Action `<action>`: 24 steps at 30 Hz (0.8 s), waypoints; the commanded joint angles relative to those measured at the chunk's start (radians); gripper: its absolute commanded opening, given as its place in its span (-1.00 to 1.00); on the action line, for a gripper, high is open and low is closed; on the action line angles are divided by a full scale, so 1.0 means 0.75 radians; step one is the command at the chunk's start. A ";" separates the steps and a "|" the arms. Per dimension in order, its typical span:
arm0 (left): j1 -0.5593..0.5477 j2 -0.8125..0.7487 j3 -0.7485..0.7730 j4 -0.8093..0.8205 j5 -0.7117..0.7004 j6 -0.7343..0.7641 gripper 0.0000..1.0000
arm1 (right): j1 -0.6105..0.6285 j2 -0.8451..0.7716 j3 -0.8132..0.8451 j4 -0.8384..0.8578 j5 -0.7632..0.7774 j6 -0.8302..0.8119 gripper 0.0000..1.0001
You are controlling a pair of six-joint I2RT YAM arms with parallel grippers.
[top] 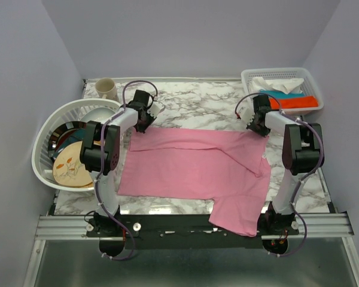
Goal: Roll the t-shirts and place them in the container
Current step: Fold the T-shirt at the center of the board.
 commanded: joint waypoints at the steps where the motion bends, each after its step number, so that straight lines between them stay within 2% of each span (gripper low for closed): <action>1: -0.008 0.083 0.062 0.020 -0.057 -0.027 -1.00 | -0.059 0.104 0.091 0.092 0.101 -0.070 -0.93; 6: -0.008 0.139 0.168 -0.011 -0.070 -0.050 -1.00 | -0.114 0.143 0.203 0.090 0.083 -0.098 -0.94; 11: -0.008 0.116 0.193 0.014 -0.072 -0.062 -1.00 | -0.116 0.120 0.301 0.039 0.034 -0.052 -0.94; 16: -0.012 0.020 0.285 -0.068 -0.009 -0.089 -1.00 | -0.116 0.020 0.420 -0.178 -0.017 0.071 -0.89; 20: -0.026 -0.080 0.287 -0.099 0.108 -0.111 -1.00 | -0.114 -0.100 0.394 -0.346 -0.185 0.137 -0.76; 21: -0.032 -0.090 0.287 -0.107 0.126 -0.113 -0.99 | -0.114 -0.111 0.381 -0.435 -0.305 0.133 -0.74; 24: -0.055 -0.109 0.279 -0.154 0.198 -0.117 -0.89 | -0.104 -0.166 0.269 -0.522 -0.540 0.063 -0.66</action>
